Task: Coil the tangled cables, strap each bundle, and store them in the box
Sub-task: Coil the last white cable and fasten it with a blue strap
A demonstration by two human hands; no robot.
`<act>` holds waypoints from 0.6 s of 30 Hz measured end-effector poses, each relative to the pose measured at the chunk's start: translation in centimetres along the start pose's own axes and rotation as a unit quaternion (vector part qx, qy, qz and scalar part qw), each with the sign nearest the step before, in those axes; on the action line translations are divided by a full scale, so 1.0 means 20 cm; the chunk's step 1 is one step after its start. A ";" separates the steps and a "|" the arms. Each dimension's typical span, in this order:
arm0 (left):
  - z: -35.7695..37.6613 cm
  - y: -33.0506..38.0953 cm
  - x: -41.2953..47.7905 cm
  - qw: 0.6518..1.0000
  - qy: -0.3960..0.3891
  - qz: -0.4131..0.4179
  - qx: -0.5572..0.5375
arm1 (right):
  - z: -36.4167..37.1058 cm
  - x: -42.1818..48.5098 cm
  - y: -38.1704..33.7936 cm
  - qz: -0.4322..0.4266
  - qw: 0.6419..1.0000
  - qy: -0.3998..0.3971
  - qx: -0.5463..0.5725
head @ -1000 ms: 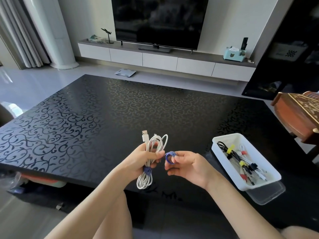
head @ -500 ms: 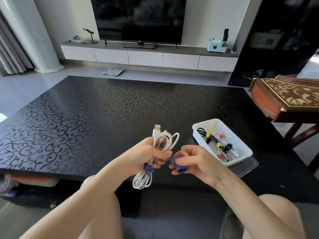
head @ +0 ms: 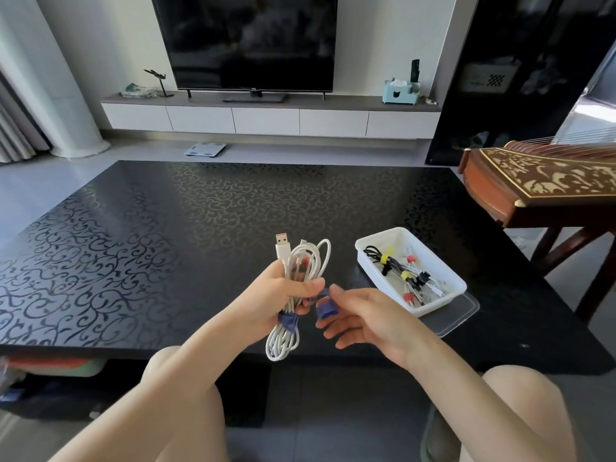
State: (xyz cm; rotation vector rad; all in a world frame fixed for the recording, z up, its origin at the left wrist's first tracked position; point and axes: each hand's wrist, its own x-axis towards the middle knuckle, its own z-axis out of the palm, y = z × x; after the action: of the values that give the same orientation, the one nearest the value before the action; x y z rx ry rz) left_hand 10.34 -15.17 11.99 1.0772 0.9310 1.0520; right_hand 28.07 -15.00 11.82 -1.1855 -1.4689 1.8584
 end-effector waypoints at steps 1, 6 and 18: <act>0.01 0.00 0.00 1.000 0.007 0.004 0.005 | 0.01 0.00 0.00 -0.006 1.000 0.000 0.009; 0.04 0.00 0.02 0.995 0.094 0.013 0.000 | 0.03 0.01 -0.01 -0.036 0.996 0.067 0.050; 0.08 -0.03 0.09 0.979 0.114 -0.057 -0.162 | 0.03 0.04 0.03 -0.234 0.881 0.325 -0.253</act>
State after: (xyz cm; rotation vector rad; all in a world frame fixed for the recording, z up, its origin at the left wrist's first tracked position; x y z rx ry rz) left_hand 12.48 -13.97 11.70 0.6360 0.9510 1.1985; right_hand 27.29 -14.89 11.06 -1.3410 -1.6602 0.6586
